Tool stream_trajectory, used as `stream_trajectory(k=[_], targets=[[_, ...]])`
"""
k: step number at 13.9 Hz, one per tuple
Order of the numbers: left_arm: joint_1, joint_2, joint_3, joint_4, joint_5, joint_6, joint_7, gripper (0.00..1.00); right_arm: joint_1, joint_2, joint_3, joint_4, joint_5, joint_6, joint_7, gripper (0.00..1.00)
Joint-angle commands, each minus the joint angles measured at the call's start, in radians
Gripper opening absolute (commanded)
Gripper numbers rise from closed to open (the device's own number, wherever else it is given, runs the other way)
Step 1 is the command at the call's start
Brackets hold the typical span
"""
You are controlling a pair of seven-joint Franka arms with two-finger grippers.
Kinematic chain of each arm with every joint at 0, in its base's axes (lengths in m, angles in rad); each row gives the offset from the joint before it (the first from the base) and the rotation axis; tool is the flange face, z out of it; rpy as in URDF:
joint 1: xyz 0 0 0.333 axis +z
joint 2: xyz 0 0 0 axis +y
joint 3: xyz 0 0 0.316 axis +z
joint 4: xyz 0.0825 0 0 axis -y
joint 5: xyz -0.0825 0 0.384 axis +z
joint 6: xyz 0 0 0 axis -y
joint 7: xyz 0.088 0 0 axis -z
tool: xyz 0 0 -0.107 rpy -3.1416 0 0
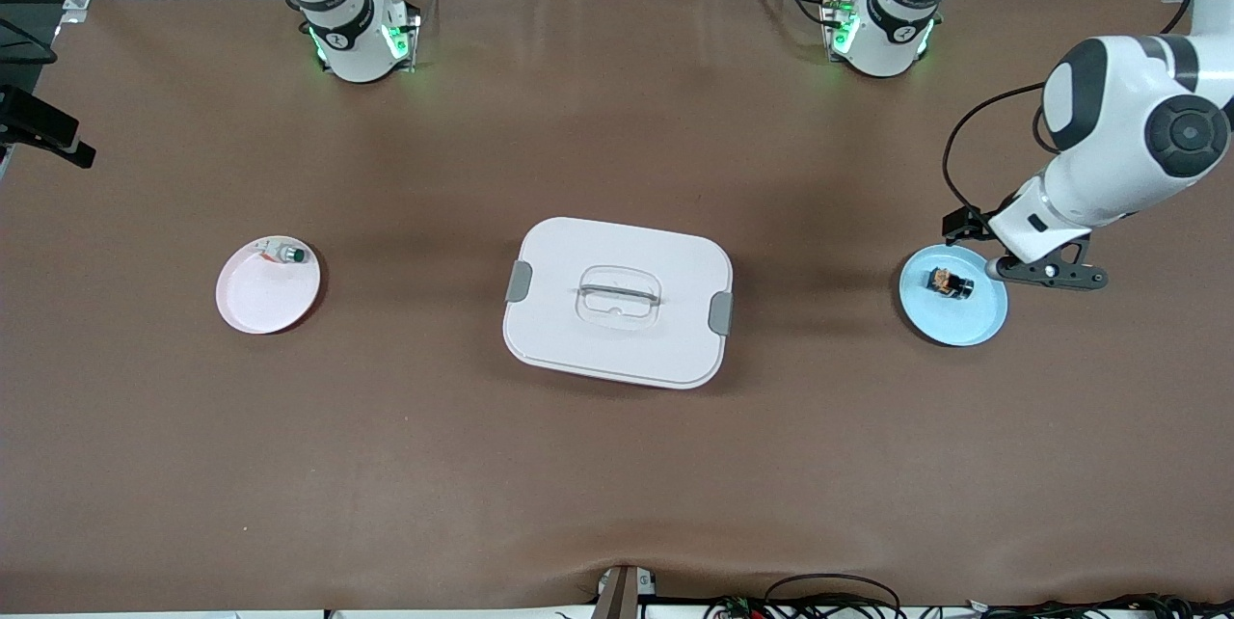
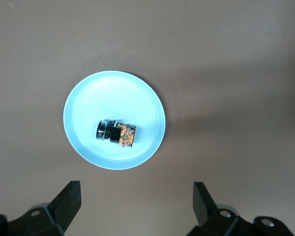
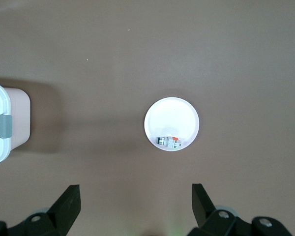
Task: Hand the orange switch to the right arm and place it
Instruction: 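Move the left gripper down over the orange switch on the blue plate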
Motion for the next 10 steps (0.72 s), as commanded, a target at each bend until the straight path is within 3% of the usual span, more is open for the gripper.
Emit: stream_trajectory(k=[1, 10], targets=[[0.009, 0.01, -0.007, -0.073, 0.007, 0.114, 0.032, 1.0, -0.006, -0.019, 0.007, -0.014, -0.01, -0.002, 0.017, 1.0], [0.078, 0.171, -0.007, -0.08, 0.117, 0.267, 0.185, 1.0, -0.006, -0.019, 0.007, -0.016, -0.008, -0.001, 0.017, 1.0]])
